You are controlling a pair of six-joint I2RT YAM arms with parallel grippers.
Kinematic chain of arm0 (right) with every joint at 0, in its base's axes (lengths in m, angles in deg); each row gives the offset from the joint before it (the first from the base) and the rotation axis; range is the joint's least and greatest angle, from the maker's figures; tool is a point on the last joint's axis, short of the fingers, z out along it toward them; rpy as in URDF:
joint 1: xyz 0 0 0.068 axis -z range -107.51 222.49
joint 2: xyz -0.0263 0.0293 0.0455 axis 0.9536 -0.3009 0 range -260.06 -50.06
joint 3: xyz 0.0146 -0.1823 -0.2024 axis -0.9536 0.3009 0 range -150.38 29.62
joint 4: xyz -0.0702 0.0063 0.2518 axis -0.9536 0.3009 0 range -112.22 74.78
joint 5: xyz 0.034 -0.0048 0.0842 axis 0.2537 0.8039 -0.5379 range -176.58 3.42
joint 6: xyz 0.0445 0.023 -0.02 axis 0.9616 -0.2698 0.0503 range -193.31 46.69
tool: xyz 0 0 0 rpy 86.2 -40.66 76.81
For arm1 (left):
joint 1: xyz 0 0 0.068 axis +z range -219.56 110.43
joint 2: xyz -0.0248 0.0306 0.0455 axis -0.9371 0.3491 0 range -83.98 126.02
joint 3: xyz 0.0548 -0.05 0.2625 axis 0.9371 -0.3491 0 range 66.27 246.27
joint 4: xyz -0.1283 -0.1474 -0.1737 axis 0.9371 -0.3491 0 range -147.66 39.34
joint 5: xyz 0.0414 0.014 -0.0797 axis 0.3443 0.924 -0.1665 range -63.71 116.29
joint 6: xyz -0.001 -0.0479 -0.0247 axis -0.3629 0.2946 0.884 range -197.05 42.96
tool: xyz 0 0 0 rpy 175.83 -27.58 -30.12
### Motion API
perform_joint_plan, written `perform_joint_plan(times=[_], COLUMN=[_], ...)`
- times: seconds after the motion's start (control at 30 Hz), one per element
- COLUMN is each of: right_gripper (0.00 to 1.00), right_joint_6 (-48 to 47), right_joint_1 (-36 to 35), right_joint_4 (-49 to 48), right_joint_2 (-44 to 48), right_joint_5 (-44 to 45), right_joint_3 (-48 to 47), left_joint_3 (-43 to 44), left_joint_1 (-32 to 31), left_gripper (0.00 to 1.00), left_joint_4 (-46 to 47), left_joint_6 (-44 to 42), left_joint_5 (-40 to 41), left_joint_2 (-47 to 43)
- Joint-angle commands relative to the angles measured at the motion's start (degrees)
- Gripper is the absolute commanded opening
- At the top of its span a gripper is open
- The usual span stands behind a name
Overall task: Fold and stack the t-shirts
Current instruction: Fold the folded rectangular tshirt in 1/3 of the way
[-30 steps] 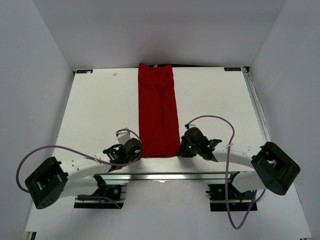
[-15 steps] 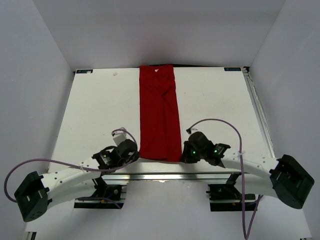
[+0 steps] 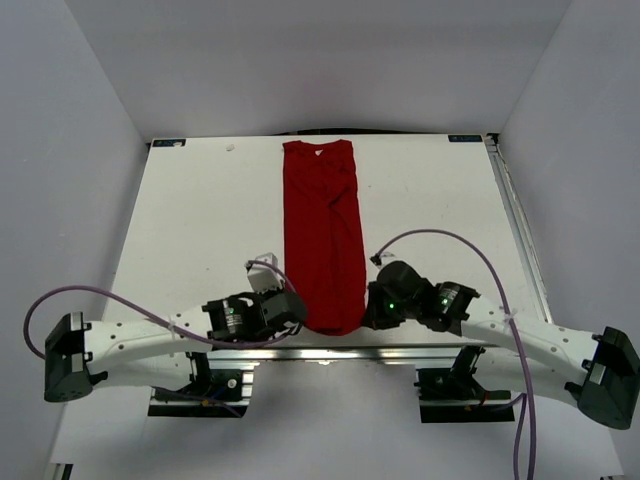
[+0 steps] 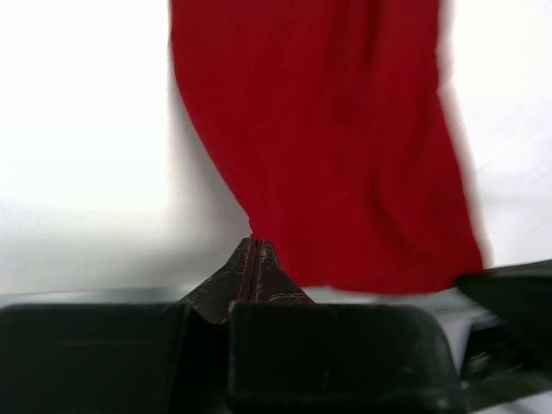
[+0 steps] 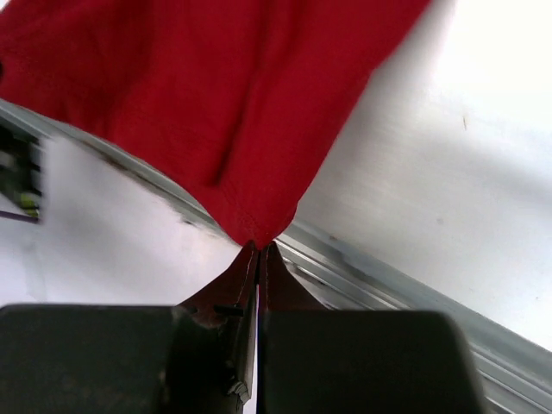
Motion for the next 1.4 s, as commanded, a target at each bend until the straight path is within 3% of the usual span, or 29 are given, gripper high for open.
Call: perform_joint_plan(times=[0.0, 0.07, 0.2, 0.5, 0.67, 1.07, 1.37], right_gripper=[0.00, 0.00, 0.00, 0.00, 0.00, 0.00, 0.00], right_joint_6=[-2.39, -4.24, -6.88, -14.25, -16.98, -24.80, -26.92], right_joint_1=[-0.12, 0.14, 2.07, 9.10, 13.31, 20.70, 24.75], right_joint_4=[5.85, 6.39, 5.69, 4.81, 3.49, 3.49, 0.85], right_joint_2=[-1.37, -3.83, -7.44, -14.91, -18.51, -27.22, -32.66], right_joint_5=[3.95, 5.52, 6.06, 4.13, 2.20, 0.79, -0.80], right_joint_3=[-8.50, -12.35, -17.63, -26.96, -28.99, -36.46, -39.53], left_joint_3=[9.11, 11.51, 15.20, 21.97, 21.98, 25.49, 33.57], left_joint_1=[0.43, 1.06, 9.03, 24.24, 29.61, 36.64, 41.48], left_gripper=[0.00, 0.00, 0.00, 0.00, 0.00, 0.00, 0.00], left_joint_4=[-8.70, -11.78, -11.35, -3.01, 2.17, 7.81, 8.52], left_joint_6=[0.57, -0.49, -7.06, -22.62, -26.67, -34.32, -39.34], left_joint_5=[13.13, 14.91, 15.36, 6.93, 0.96, -8.11, -12.42], left_joint_2=[-1.02, -0.40, 0.56, 6.61, 11.71, 21.74, 30.52])
